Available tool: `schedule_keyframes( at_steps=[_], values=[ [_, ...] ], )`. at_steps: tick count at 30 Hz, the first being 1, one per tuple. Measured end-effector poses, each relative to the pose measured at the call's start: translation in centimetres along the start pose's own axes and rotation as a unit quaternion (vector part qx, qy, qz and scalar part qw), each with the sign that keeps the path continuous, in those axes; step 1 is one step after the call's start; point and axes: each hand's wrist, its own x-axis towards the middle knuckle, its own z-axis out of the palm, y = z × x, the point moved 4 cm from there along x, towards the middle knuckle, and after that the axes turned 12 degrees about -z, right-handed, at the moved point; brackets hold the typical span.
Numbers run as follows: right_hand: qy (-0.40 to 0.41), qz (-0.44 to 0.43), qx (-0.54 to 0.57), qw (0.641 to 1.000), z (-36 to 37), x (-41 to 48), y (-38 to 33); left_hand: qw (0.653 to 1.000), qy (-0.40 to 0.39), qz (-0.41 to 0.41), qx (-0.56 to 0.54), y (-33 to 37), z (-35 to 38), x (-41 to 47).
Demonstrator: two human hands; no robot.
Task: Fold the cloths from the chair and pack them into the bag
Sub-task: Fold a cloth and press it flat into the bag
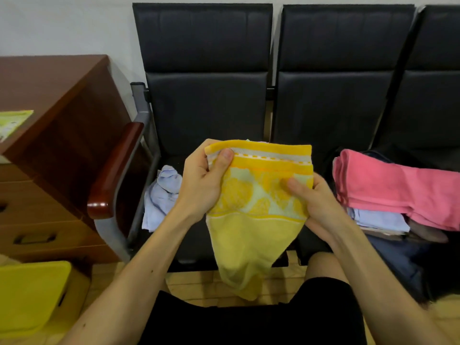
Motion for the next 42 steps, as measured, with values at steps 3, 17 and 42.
schedule_keyframes(
  at_steps=[3,17,42],
  values=[
    [-0.006,0.065,-0.017,0.998,-1.0,-1.9,3.8,0.999,-0.011,-0.028,-0.032,0.1,0.9,0.3],
    [-0.07,0.146,0.056,0.985,1.5,-2.6,2.5,0.933,0.126,-0.32,-0.1,-6.8,-5.6,5.0],
    [0.168,0.108,0.073,0.977,0.2,-0.8,-0.7,0.789,-0.278,-0.462,-0.294,-11.3,1.1,-6.3]
  ],
)
